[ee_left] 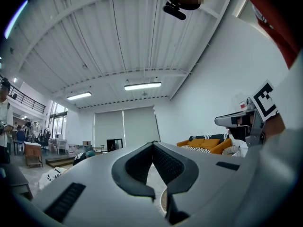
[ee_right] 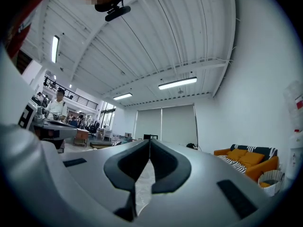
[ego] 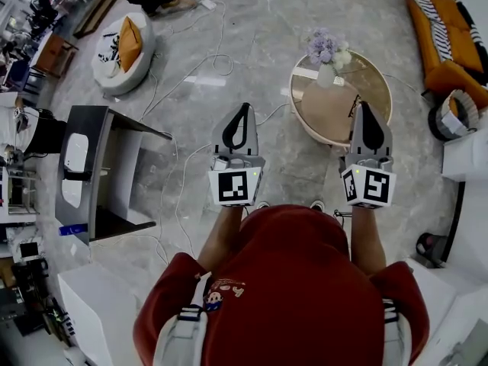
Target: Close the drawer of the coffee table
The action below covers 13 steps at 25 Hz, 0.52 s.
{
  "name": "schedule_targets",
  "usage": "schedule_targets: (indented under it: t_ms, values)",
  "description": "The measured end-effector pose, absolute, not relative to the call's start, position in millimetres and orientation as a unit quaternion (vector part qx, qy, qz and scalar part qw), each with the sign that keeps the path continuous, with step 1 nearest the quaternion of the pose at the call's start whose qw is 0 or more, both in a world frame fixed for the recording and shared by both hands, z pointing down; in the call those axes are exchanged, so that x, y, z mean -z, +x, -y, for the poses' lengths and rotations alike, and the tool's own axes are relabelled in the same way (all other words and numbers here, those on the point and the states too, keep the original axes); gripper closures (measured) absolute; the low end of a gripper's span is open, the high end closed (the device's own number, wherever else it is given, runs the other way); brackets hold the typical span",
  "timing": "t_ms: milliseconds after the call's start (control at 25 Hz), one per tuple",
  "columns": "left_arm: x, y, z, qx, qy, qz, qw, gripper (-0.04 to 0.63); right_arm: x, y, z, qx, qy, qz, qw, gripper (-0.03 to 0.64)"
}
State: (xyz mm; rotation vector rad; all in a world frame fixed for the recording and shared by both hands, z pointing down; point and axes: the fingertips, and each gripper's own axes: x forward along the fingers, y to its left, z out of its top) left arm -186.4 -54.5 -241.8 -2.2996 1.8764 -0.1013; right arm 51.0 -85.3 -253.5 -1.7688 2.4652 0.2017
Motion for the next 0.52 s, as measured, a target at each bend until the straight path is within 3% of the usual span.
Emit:
schedule_targets:
  t_ms: [520]
  values:
    - [239.6,-200.8,56.2,0.042,-0.774,-0.625,0.089,0.581,252.0,21.0,90.2,-0.076,-0.568,-0.819,0.033,0.594]
